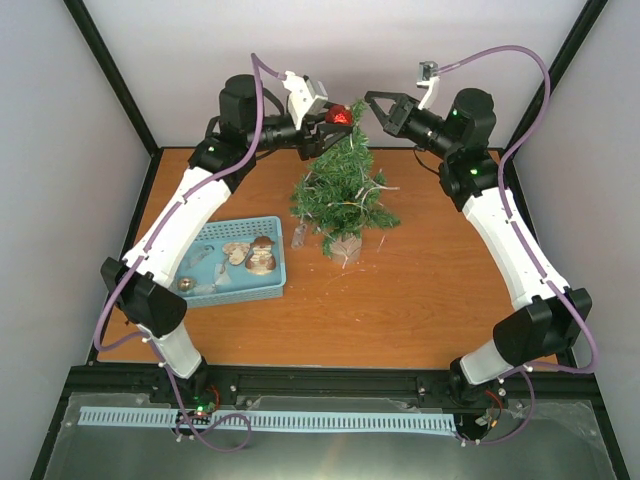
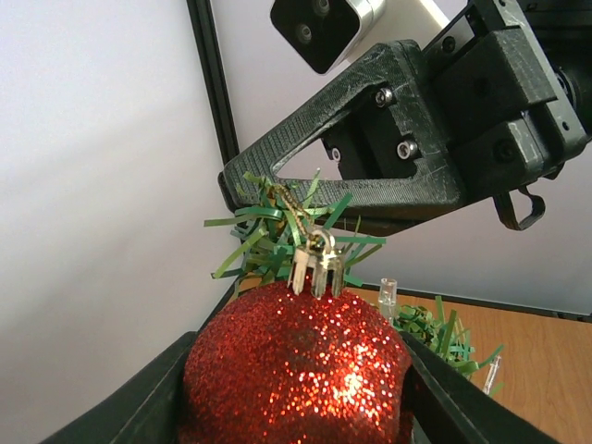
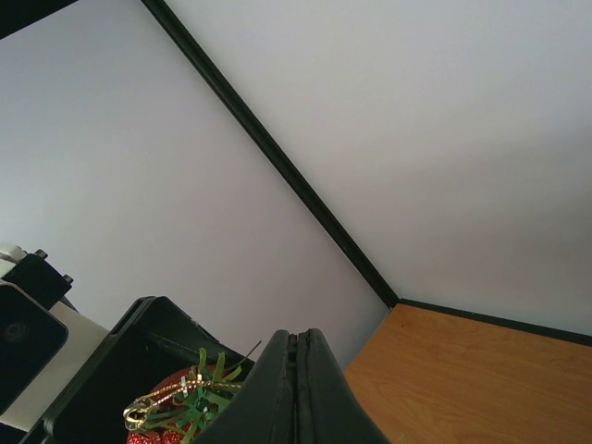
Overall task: Decorate the small christmas tree
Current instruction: Hang the decoration item on the Christmas tree.
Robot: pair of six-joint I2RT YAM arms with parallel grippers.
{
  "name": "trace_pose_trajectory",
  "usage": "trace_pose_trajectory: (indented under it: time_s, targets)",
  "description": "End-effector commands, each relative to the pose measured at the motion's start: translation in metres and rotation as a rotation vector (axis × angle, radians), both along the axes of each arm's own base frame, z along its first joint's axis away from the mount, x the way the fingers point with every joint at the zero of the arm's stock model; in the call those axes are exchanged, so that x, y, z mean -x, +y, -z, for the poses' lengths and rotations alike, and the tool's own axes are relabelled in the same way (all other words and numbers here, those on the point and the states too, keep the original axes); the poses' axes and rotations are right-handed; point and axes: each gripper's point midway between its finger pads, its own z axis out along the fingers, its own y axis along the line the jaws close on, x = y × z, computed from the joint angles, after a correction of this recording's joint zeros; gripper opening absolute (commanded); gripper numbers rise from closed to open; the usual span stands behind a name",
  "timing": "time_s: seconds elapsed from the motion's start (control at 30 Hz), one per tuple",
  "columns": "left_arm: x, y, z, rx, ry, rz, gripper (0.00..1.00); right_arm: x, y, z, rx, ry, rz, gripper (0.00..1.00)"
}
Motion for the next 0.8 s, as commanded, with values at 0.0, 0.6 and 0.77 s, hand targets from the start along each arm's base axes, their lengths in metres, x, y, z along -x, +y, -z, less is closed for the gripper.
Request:
trace_pose_trajectory:
  time_s: [0.0,0.6,0.77]
  targets:
    - [0.0,0.0,0.0,-0.014,-0.026,-0.011,0.4,-0.003,-0.003,0.001,0.012,-0.005,0.007,0.03]
    - [-0.001,0.002,0.012,-0.035,0.003,-0.03,0.4,0.002,0.008,-0.018,0.049,-0.051,-0.084,0.03]
    - [0.001,0.003,0.008,-0.025,0.002,-0.025,0.4,0.003,0.012,-0.031,0.075,-0.088,-0.105,0.03]
